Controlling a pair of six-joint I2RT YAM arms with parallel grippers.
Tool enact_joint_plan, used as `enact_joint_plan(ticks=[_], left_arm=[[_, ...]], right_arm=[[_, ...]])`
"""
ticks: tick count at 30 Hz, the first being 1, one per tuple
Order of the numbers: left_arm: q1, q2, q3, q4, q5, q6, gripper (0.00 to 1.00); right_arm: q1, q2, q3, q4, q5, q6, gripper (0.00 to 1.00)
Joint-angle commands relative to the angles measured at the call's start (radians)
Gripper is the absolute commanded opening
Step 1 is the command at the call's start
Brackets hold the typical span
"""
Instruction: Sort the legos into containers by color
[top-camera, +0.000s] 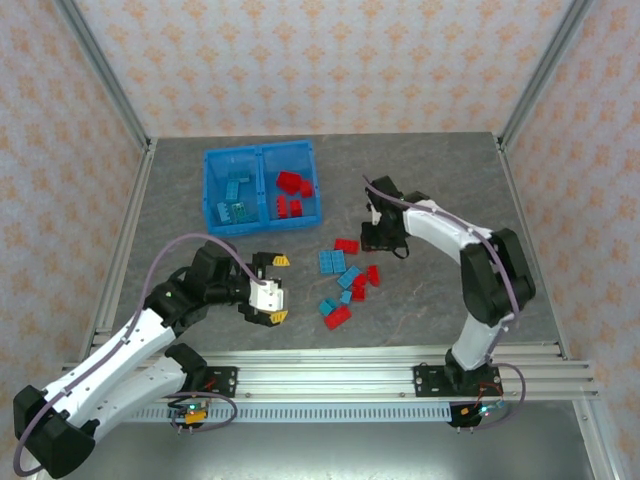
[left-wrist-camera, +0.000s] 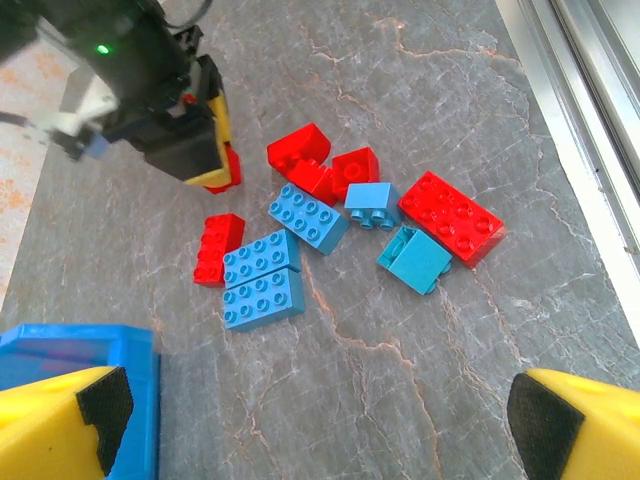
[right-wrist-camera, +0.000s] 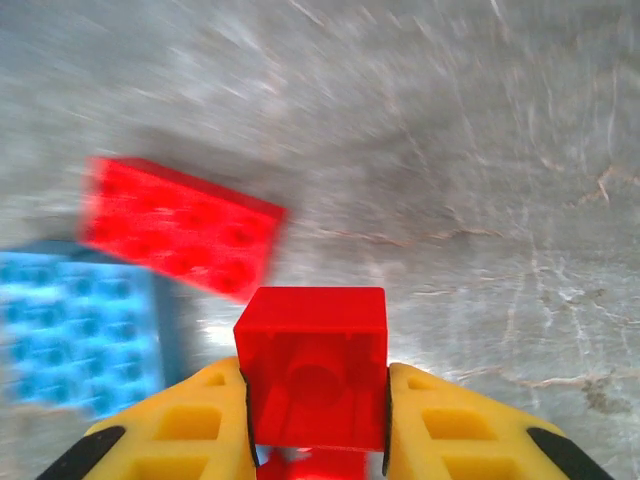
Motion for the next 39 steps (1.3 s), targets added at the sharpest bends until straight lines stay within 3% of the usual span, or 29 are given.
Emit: enact_joint_plan(ticks=[1, 5, 8, 11, 15, 21, 26, 30, 34, 39], left_arm=[[-0.009, -0.036, 0.014, 0.036, -0.014, -0.011, 1.0], [-0.009, -0.039, 0.017, 0.06, -0.058, -0.068, 1.0], [-0.009, -0.04, 0.02, 0.163, -0.169, -0.251, 1.0], [-0.008, -0.045, 0.043, 0.228, -0.345, -0.418, 1.0], [-0.007, -0.054, 0.086, 0.254, -0.647, -0.593, 1.0], [0.011, -0.06, 0.078, 0.298, -0.957, -0.632, 1.0], [0.072, -0.04, 0.104, 0.279, -0.998, -0.697, 1.0], [0.096, -0.029, 0.116, 0.266, -1.001, -0.726, 1.0], [0.1, -0.014, 0.13, 0.251, -1.009, -0.758, 1.0], [0.109, 0.004, 0.138, 0.247, -1.042, -0.796, 1.0]], right_arm=[[0.09, -0.127, 0.105, 0.088, -0.022, 0.058, 0.24], [0.2, -0.094, 0.269, 0.112, -0.013, 0.024, 0.25], [0.253, -0.026, 0.378, 0.194, -0.018, 0.036, 0.26], [0.267, 0.097, 0.522, 0.252, -0.006, 0.078, 0.26], [0.267, 0.322, 0.755, 0.206, 0.152, 0.089, 0.25], [0.267, 0.659, 1.14, 0.071, 0.193, 0.049, 0.26], [0.266, 0.813, 1.279, 0.013, 0.256, 0.042, 0.26], [0.264, 0.819, 1.237, 0.073, 0.217, 0.038, 0.29], [0.264, 0.821, 1.266, 0.06, 0.147, 0.038, 0.4], [0.263, 0.765, 1.274, 0.036, 0.161, 0.051, 0.45]])
